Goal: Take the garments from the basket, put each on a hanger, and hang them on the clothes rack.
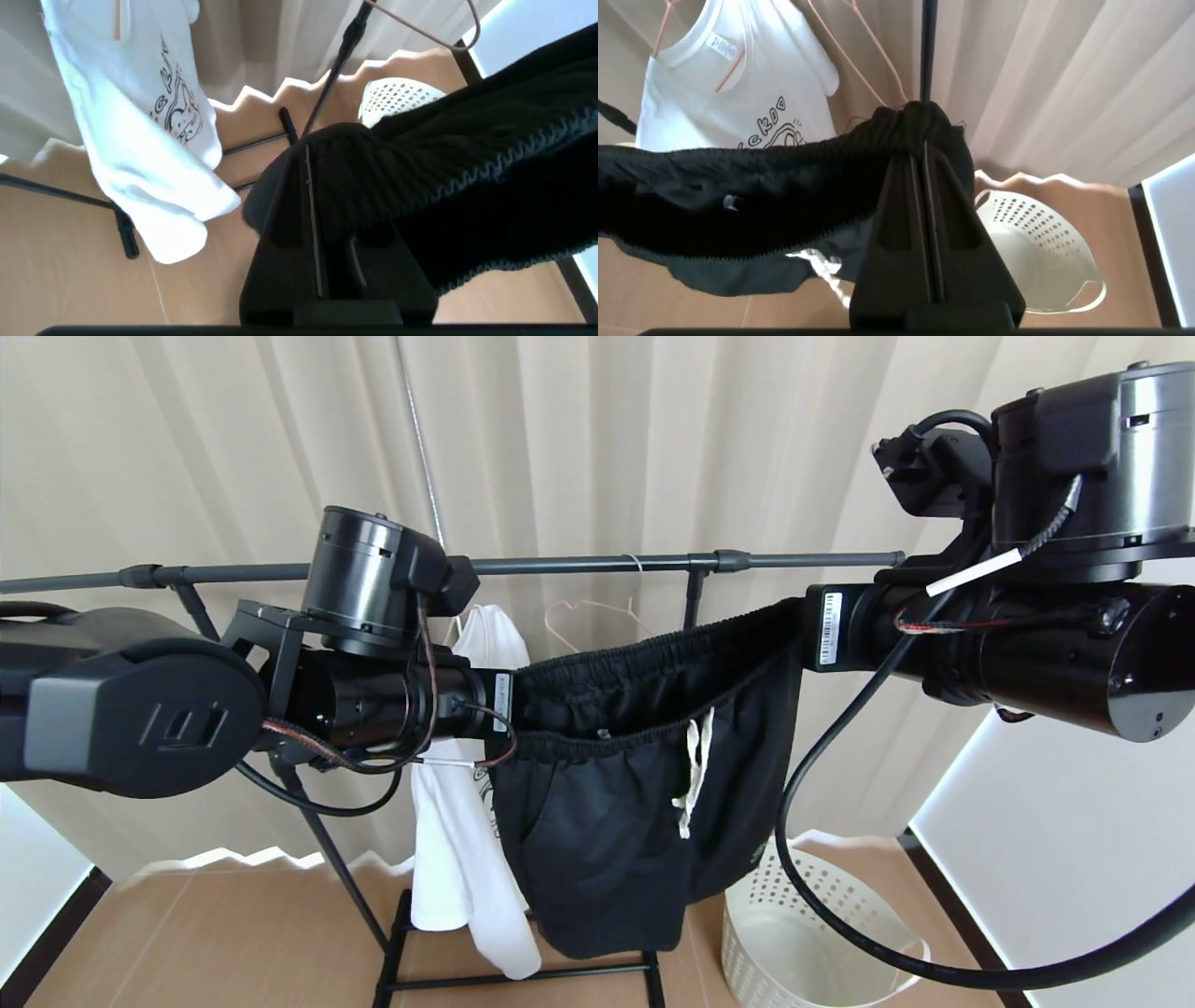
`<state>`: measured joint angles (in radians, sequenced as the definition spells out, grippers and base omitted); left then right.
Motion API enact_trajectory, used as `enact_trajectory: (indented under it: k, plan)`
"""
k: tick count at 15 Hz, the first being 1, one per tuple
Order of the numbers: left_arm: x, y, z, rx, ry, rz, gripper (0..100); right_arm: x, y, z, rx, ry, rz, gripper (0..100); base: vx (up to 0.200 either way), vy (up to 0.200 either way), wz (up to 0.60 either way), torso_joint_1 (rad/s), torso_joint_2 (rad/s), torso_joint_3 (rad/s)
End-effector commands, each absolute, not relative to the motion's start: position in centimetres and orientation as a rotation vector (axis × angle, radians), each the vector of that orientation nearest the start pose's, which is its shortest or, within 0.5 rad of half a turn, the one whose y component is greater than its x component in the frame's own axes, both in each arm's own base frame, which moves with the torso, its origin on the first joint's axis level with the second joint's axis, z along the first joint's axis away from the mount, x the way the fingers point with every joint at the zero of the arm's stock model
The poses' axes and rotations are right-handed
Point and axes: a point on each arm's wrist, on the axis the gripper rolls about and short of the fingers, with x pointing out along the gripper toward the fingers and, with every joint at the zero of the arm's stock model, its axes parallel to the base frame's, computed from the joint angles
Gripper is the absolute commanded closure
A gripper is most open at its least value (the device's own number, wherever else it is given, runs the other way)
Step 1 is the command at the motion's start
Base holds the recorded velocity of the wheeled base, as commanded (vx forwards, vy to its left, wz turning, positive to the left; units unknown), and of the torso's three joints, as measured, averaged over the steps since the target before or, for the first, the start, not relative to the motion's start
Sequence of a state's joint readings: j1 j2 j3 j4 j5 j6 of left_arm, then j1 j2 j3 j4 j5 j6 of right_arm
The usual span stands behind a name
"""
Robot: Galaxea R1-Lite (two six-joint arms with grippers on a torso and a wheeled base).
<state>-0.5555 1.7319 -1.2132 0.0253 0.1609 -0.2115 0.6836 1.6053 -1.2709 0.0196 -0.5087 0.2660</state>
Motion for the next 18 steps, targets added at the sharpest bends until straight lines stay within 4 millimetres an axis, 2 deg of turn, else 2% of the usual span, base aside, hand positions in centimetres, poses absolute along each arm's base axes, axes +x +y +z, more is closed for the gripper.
enact_trajectory:
  k: [1, 3, 5, 7, 10, 18]
  plan:
    - [27.3, -16.5, 22.9, -0.021, 0.529, -0.332, 100, 23.9, 18.0, 27.5, 0.058, 0.326, 0.127, 100, 0.000, 0.000, 0.00, 0.000, 0.00, 0.000]
    - [27.3, -16.5, 22.9, -0.023, 0.529, -0.330, 100, 24.0, 18.0, 27.5, 0.056, 0.324, 0.120, 100, 0.000, 0.000, 0.00, 0.000, 0.00, 0.000]
    - [27.6, -16.6, 22.9, -0.032, 0.519, -0.331, 100, 23.8, 17.1, 27.2, 0.026, 0.347, 0.096, 100, 0.000, 0.000, 0.00, 0.000, 0.00, 0.000]
    - [29.0, -17.4, 21.8, -0.047, 0.486, -0.334, 100, 22.0, 16.1, 26.6, -0.070, 0.412, 0.120, 100, 0.000, 0.000, 0.00, 0.000, 0.00, 0.000]
    - [30.1, -18.2, 21.4, -0.112, 0.432, -0.335, 100, 20.2, 17.7, 25.4, -0.142, 0.485, 0.199, 100, 0.000, 0.000, 0.00, 0.000, 0.00, 0.000]
    - [30.6, -19.0, 23.9, -0.358, 0.318, -0.386, 100, 13.6, 22.0, 22.4, -0.326, 0.672, 0.558, 100, 0.000, 0.000, 0.00, 0.000, 0.00, 0.000]
